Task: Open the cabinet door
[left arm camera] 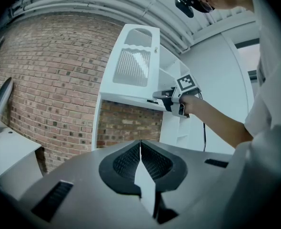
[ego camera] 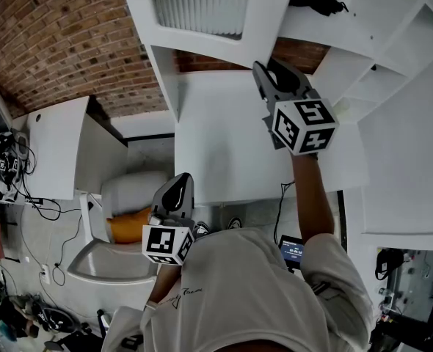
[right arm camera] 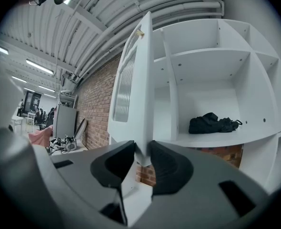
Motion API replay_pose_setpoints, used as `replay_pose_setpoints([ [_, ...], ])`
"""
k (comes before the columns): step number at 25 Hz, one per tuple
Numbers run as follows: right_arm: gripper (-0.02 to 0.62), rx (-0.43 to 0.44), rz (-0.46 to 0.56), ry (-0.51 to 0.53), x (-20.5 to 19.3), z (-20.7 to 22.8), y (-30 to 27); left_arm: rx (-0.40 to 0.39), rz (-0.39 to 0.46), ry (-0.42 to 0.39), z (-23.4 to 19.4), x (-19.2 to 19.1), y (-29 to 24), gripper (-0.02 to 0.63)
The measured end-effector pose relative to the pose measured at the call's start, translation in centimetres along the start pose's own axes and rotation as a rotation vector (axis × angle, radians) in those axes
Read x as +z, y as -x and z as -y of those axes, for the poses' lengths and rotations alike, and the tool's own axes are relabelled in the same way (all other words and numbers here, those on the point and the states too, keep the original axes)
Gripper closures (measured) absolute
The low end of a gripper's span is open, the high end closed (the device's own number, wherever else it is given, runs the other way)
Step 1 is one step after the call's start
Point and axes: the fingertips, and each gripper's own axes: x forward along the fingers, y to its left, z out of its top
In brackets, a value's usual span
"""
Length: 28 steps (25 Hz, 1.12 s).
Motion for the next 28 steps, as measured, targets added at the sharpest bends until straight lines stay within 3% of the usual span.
replay_pose_setpoints([
  [28,0.505,0.052,0.014,-0.004,0.1,-3.1,2.3,-0.009,0.008,-0.019,0.2,0.4,0.4,0.589],
])
